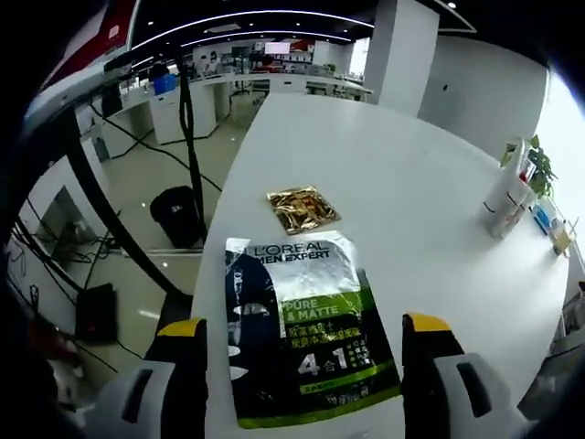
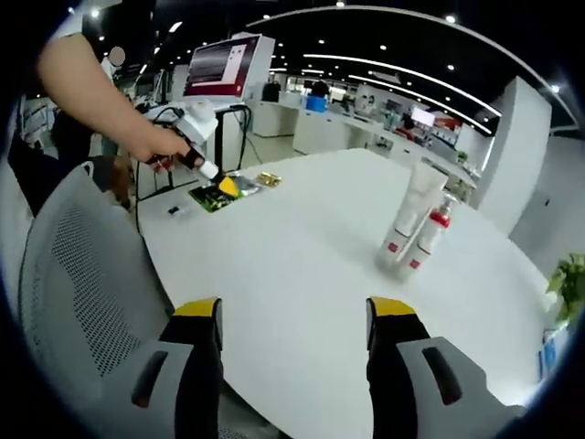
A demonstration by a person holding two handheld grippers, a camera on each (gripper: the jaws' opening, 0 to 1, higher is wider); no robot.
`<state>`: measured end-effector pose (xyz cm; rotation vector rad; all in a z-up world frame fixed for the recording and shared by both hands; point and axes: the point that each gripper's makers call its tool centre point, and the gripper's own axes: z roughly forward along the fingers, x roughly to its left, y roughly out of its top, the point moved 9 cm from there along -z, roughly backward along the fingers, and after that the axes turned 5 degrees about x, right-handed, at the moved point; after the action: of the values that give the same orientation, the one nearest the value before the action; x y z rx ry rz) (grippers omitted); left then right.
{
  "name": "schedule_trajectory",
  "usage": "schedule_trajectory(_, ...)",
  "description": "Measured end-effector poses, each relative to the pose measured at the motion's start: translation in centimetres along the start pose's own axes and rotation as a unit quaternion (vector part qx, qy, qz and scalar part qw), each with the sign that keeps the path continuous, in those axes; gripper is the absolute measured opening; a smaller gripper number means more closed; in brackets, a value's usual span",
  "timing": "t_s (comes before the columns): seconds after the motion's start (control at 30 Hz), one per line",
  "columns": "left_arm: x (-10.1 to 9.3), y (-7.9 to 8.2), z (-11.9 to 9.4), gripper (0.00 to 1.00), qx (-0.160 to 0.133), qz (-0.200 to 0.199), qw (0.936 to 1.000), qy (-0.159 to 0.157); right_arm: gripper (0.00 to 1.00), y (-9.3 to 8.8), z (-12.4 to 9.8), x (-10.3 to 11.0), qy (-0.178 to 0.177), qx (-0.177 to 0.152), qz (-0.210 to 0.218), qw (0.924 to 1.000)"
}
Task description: Arrange the skincare products in the storage area until every visible bottle or jar stands upright without overlapping.
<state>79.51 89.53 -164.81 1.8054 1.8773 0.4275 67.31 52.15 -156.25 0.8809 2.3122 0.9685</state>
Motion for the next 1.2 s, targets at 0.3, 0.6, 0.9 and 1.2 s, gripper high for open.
schedule_trajectory(0.3, -0.4, -0.3, 1.1, 0.89, 0.009, 0.037, 0.9992, 0.011, 0.58, 0.0, 0.3, 0.5, 0.010, 0.007, -0.026, 0.9996)
schedule_trajectory(0.6, -0.4, -0.6, 1.3, 0.82, -0.004, 0.058, 0.9977, 0.033, 0.56, 0.1, 0.1, 0.7, 0.010, 0.001, -0.031, 0.9995)
schedule_trajectory(0.9, -0.8, -0.7, 1.4, 0.80, -0.007, 0.058, 0.9982, 0.016, 0.55, 0.0, 0.3, 1.2, 0.017, 0.008, -0.053, 0.9984)
schedule_trajectory(1.2, -1.4, -0.6, 1.0, 0.66, -0.009, 0.067, 0.9977, 0.004, 0.51, 0.0, 0.2, 1.2, 0.016, 0.008, -0.064, 0.9978)
